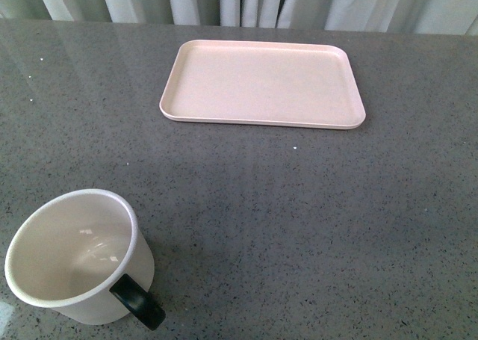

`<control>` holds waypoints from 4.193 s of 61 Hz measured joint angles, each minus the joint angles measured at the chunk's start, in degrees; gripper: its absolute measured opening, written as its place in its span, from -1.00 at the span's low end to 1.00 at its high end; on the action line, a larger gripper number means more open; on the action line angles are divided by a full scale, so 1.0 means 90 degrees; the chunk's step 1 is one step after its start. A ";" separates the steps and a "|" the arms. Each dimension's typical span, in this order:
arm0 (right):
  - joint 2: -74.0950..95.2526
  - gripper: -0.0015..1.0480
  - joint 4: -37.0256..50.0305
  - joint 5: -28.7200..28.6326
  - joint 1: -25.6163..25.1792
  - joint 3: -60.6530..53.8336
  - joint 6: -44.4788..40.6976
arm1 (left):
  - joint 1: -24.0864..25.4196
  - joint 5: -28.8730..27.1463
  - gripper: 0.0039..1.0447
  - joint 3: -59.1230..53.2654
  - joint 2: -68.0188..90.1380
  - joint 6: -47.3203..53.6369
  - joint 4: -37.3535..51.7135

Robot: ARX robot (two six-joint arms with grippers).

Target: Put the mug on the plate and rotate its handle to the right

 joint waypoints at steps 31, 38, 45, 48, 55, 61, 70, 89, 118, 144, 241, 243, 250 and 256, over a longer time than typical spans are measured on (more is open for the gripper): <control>0.0000 0.82 0.0000 -0.0002 0.0000 0.0000 0.0000 | -0.0903 0.0459 0.83 0.0345 0.1688 0.0624 0.0260; 0.0000 0.82 0.0000 0.0000 0.0000 0.0000 0.0000 | -0.1030 0.0597 0.83 0.0355 0.1977 0.0811 0.0272; 0.0000 0.82 0.0000 0.0000 0.0000 0.0000 0.0000 | -0.1086 0.0750 0.83 0.0457 0.2222 0.1064 0.0248; 0.0000 0.82 0.0000 -0.0002 0.0000 0.0000 0.0000 | -0.1088 0.0792 0.83 0.0532 0.2339 0.1202 0.0214; 0.0000 0.82 0.0000 -0.0002 0.0000 0.0000 0.0000 | -0.1086 0.0823 0.83 0.0746 0.2662 0.1506 0.0100; 0.0000 0.82 0.0000 -0.0002 0.0000 0.0000 0.0000 | -0.1086 0.0850 0.83 0.0869 0.2863 0.1685 0.0056; 0.0000 0.82 0.0000 -0.0002 0.0000 0.0000 0.0000 | -0.1098 0.0852 0.83 0.1030 0.3169 0.1906 0.0044; 0.0000 0.82 0.0000 0.0000 0.0000 0.0000 0.0000 | -0.1207 0.0879 0.83 0.1222 0.3944 0.2212 0.0136; 0.0000 0.82 0.0000 -0.0002 0.0000 0.0000 0.0000 | -0.1321 0.0748 0.83 0.1574 0.4867 0.2344 0.0401; 0.0000 0.82 0.0000 -0.0002 0.0000 0.0000 0.0000 | -0.1362 0.0644 0.10 0.1664 0.5136 0.2404 0.0522; 0.0000 0.82 0.0000 -0.0002 0.0000 0.0000 0.0000 | -0.2756 0.0692 -0.96 0.9544 0.9428 0.1928 -0.1979; 0.0000 0.82 0.0000 -0.0002 0.0000 0.0000 0.0000 | -0.2756 0.0697 -0.96 0.9668 0.9517 0.1923 -0.2021; 0.0000 0.82 0.0000 -0.0002 0.0000 0.0000 0.0000 | -0.2759 0.0702 -0.96 1.0263 0.9947 0.1928 -0.2290; 0.0000 0.82 0.0000 -0.0002 0.0000 0.0000 0.0000 | -0.2754 0.0678 -0.96 1.0841 1.0375 0.1974 -0.2586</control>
